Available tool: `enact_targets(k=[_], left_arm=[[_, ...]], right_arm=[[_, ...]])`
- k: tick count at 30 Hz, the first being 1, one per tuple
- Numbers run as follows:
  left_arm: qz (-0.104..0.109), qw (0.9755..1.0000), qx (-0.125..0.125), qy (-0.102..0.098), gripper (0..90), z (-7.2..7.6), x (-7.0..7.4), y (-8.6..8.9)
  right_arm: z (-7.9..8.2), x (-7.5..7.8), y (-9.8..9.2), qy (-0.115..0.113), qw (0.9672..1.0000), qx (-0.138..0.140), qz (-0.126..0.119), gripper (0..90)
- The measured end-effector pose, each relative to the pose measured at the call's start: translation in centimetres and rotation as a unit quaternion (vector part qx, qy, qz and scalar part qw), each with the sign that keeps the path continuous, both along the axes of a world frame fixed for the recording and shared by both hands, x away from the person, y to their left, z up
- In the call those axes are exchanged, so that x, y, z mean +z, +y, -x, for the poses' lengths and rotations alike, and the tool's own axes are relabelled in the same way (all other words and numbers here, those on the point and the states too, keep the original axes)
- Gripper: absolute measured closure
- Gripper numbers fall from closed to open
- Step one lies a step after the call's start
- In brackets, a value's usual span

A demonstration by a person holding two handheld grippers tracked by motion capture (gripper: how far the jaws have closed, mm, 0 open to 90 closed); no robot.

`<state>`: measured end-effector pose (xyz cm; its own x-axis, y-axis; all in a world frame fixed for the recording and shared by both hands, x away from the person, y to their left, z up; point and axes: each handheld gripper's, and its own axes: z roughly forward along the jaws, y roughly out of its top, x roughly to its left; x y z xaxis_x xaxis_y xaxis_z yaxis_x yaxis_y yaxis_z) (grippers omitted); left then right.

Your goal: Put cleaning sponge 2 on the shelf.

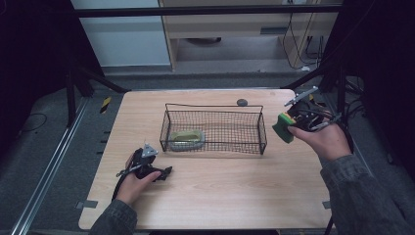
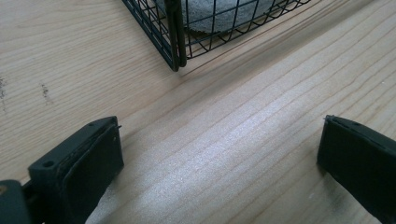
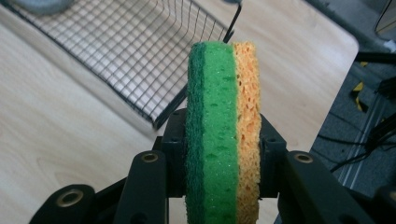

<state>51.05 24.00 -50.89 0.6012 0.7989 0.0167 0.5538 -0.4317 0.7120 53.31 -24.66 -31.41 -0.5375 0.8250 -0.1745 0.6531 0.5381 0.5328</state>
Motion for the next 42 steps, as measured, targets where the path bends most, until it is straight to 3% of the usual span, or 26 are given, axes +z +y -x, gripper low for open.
enact_targets(k=[7,15,27,34,42], left_arm=[[-0.001,1.0000,-0.001,-0.001,0.0,0.0,0.0,0.0],[-0.001,1.0000,-0.002,-0.001,0.0,0.0,0.0,0.0],[-0.001,1.0000,-0.001,-0.001,0.0,0.0,0.0,0.0],[-0.001,1.0000,-0.002,-0.001,0.0,-0.1,0.0,0.0],[-0.001,1.0000,-0.001,-0.001,0.0,-0.1,0.0,0.0]], right_arm=[[-1.9,1.7,0.8,-0.033,0.9994,0.004,0.000,64.7],[-3.1,2.5,1.9,-0.051,0.9986,0.011,0.006,64.7],[-3.9,2.5,3.6,-0.062,0.9976,0.025,0.015,64.7],[-4.6,2.3,5.0,-0.080,0.9962,0.034,0.002,64.7],[-5.1,1.9,6.6,-0.080,0.9956,0.047,-0.001,64.7]])
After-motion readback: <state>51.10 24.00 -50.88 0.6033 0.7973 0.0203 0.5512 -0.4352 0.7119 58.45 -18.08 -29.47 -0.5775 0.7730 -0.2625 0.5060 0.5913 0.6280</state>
